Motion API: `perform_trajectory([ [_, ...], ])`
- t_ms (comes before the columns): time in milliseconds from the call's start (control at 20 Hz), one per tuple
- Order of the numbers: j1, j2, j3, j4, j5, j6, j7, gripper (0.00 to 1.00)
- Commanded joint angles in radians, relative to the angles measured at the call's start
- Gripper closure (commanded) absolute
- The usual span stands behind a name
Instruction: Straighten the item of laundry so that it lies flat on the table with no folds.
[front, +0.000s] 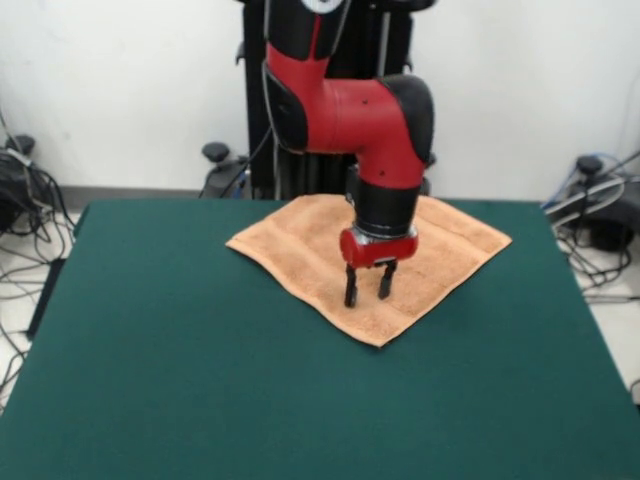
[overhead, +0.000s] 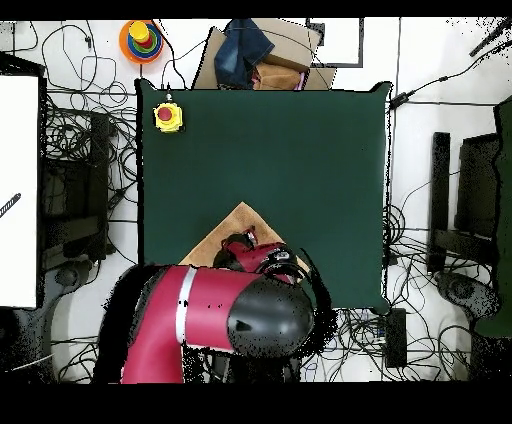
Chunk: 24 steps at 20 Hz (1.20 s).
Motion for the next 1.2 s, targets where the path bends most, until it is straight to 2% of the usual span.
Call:
perform_trajectory([
  [50, -0.115, 0.350, 0.166, -0.489, 0.049, -0.014, 0.123, 0.00],
  [250, -0.109, 0.385, 0.152, -0.541, 0.083, -0.050, 0.138, 0.00],
  [450, -0.061, 0.399, 0.110, -0.593, 0.078, -0.035, 0.081, 0.00],
  [850, -0.040, 0.419, 0.092, -0.616, 0.198, -0.015, 0.126, 0.00],
  [1000, -0.021, 0.423, 0.070, -0.640, 0.231, 0.071, 0.111, 0.00],
  [1100, -0.006, 0.420, 0.049, -0.645, 0.293, 0.172, 0.130, 0.00],
  [1200, 0.005, 0.417, 0.034, -0.661, 0.311, 0.274, 0.124, 0.00],
])
